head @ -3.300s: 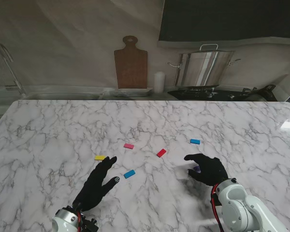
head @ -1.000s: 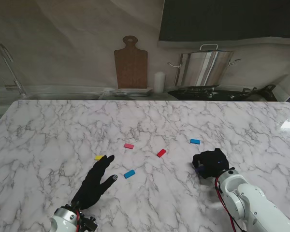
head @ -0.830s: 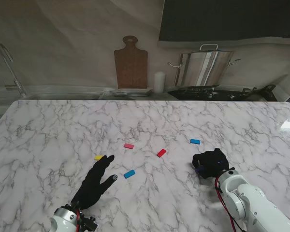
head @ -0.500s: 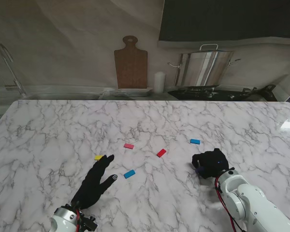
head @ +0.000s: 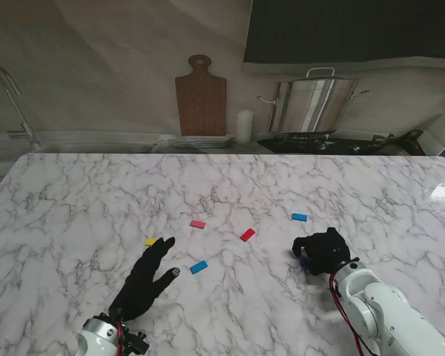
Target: Arrange dominoes in a row
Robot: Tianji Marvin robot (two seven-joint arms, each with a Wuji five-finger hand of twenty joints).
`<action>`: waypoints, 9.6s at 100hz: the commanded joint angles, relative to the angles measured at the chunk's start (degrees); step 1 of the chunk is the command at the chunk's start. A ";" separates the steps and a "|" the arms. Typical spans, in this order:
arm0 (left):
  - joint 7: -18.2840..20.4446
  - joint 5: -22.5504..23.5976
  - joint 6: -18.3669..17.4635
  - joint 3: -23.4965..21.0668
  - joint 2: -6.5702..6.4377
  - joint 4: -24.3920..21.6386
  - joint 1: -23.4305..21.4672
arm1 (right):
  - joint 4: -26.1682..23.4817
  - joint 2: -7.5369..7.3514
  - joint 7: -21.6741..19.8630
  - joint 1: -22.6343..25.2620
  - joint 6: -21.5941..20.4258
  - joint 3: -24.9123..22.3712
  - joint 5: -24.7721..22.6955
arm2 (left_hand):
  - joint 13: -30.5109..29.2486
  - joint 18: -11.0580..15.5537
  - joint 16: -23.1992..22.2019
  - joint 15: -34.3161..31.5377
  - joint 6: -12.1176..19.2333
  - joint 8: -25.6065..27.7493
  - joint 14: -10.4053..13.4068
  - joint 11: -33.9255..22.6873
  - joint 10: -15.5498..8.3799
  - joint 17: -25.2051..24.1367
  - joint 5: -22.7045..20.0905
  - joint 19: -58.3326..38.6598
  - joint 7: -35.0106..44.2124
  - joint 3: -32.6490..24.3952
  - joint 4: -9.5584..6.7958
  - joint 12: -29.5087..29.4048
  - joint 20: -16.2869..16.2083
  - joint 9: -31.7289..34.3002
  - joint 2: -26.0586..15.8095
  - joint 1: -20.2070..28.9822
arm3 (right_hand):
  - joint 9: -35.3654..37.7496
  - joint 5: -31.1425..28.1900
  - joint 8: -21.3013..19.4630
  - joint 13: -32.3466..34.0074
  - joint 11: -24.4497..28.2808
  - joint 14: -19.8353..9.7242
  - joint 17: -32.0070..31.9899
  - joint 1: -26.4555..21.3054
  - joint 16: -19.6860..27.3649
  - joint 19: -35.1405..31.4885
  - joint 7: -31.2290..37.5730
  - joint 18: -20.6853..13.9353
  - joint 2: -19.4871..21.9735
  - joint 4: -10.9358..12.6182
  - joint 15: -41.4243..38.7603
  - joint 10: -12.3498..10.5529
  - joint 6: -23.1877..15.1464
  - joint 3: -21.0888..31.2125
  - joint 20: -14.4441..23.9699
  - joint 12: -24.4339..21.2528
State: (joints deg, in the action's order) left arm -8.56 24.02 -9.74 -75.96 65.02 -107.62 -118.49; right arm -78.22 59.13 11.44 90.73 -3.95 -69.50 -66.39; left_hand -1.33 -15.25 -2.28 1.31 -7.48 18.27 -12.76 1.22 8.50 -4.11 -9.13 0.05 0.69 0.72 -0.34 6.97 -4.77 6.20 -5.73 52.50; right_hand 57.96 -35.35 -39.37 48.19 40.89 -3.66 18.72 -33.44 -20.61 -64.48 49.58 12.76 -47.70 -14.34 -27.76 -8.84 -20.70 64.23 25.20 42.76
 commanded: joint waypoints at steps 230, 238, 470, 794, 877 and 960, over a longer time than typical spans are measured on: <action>0.30 0.16 -0.83 -0.72 0.19 -0.33 -0.60 | -11.73 3.58 1.15 7.10 0.72 -3.71 14.72 | 1.52 0.34 0.00 0.34 0.58 -1.22 -0.35 0.04 -1.11 0.24 1.59 0.58 -1.21 0.21 0.17 -0.94 -1.36 -1.04 -0.15 1.41 | 18.84 -8.23 2.56 8.65 -13.94 -0.71 0.70 -0.86 -1.18 -2.48 11.18 2.91 7.73 1.33 -1.58 1.34 -2.48 -3.77 4.67 -19.38; 0.21 0.14 -0.85 -0.79 0.22 -0.40 -0.66 | -12.77 3.79 -0.66 7.53 1.28 -3.57 17.44 | 1.53 0.35 0.00 0.35 0.38 -1.31 -0.27 0.06 -1.05 0.25 1.61 0.58 -1.26 0.20 0.17 -0.96 -1.38 -1.07 -0.17 1.38 | 19.56 -8.04 2.93 10.29 -14.29 -0.61 1.54 -0.94 -0.66 -2.82 11.77 2.86 7.91 1.26 0.62 2.06 -0.83 -3.36 4.21 -21.79; -0.97 0.18 -1.86 -2.71 0.53 -1.34 -1.91 | -9.52 8.94 13.52 6.56 11.01 23.94 27.98 | 1.52 0.36 0.06 0.35 0.25 -1.66 -0.31 -0.01 -1.04 0.25 1.57 0.61 -1.17 0.22 0.14 -0.72 -1.41 -1.01 -0.29 1.43 | -18.56 -1.30 16.64 -19.11 13.48 2.52 -10.72 -1.06 -8.15 -4.99 27.22 -0.49 8.63 2.97 -19.99 6.96 8.51 -1.60 11.78 -1.53; 0.18 0.86 -1.22 -2.74 0.23 -1.90 -1.82 | 2.43 3.44 -4.74 -11.82 16.09 8.01 15.17 | 1.61 0.34 0.76 0.50 0.29 -4.04 -0.35 0.21 -0.89 0.24 1.54 0.69 -1.41 0.15 0.03 -1.86 -1.12 -1.17 1.40 1.23 | -30.45 11.50 12.58 -23.41 -15.95 1.54 -15.72 9.91 3.89 12.27 -21.12 1.55 19.52 11.03 11.44 6.37 14.90 -12.58 7.43 -24.44; 0.45 0.44 0.02 -2.44 0.25 -1.92 -1.32 | 26.69 4.90 1.61 -28.57 14.65 20.08 20.60 | 1.60 0.35 0.88 0.50 0.20 -4.08 -0.30 0.20 -0.92 0.25 1.53 0.68 -1.43 0.18 0.03 -1.86 -0.98 -1.17 1.29 1.13 | -27.96 9.10 11.93 -19.70 -9.23 1.24 -11.92 10.72 -0.07 3.15 -16.87 0.07 17.07 10.07 0.13 5.52 13.45 -10.64 10.20 -20.62; 0.48 0.32 0.07 -2.49 0.26 -1.77 -1.21 | 31.13 5.47 5.23 -30.61 12.17 25.38 20.99 | 1.59 0.38 0.88 0.48 0.02 -3.94 -0.31 0.19 -0.95 0.25 1.50 0.66 -1.33 0.16 0.02 -1.84 -0.97 -1.15 1.34 1.20 | -26.74 -1.10 10.87 -19.15 -1.11 1.64 -9.87 5.99 -4.33 -3.85 -6.89 -1.40 8.10 4.59 -11.86 5.25 3.99 -5.44 12.04 -13.74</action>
State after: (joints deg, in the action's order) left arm -8.91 24.45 -9.84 -78.63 65.24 -109.33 -119.58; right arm -47.77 64.30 16.68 60.06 8.46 -44.45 -45.28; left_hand -1.29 -15.33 -2.21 1.31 -7.68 15.36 -13.47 1.18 8.51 -4.11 -9.13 0.06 0.14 0.74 -0.33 5.57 -5.57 6.20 -3.93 52.50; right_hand 30.50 -33.67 -28.37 28.39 38.06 -1.44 8.60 -24.50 -23.98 -66.95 39.44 12.16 -36.79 -6.90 -38.44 -2.93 -13.21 57.10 36.55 28.09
